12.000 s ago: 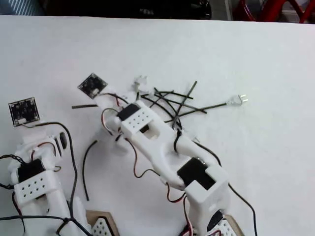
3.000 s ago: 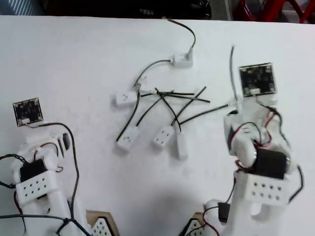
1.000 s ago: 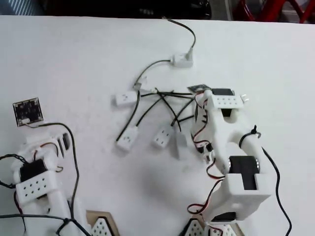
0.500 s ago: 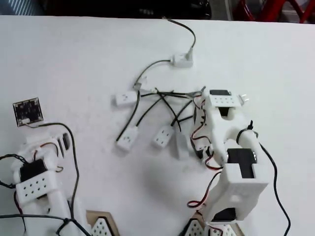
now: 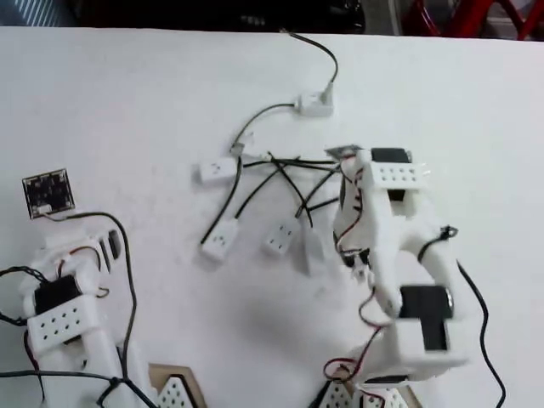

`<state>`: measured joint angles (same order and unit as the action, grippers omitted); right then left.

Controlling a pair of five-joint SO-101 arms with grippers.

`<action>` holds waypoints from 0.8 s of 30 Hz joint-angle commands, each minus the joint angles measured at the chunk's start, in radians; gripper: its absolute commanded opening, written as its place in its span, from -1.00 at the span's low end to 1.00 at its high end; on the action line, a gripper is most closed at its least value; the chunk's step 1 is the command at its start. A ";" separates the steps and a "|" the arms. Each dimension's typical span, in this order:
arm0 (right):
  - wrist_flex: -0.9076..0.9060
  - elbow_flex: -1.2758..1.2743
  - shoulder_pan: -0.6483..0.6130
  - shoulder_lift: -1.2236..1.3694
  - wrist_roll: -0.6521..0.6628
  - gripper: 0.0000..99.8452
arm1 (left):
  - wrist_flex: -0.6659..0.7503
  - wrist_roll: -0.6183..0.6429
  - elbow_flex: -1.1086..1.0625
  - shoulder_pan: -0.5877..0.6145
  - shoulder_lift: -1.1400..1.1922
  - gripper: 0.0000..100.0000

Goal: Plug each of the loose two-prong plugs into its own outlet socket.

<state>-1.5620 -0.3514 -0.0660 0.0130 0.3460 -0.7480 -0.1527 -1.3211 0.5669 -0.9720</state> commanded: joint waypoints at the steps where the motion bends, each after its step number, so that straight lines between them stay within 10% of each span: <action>1: -0.068 0.017 -0.008 -0.248 0.008 -0.97 | 0.020 0.000 0.003 -0.012 -0.021 -0.51; 13: 0.008 -0.043 -0.087 -0.716 -0.095 -0.97 | 0.020 0.005 0.006 -0.047 -0.027 -0.51; 24: 0.711 -0.566 -0.404 -0.986 -0.290 -0.97 | 0.018 0.026 0.184 -0.277 -0.028 -0.51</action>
<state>-1.0756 -0.8101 -0.4097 -0.9030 0.0867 -0.7480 -0.1527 -1.2520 0.3798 -0.9720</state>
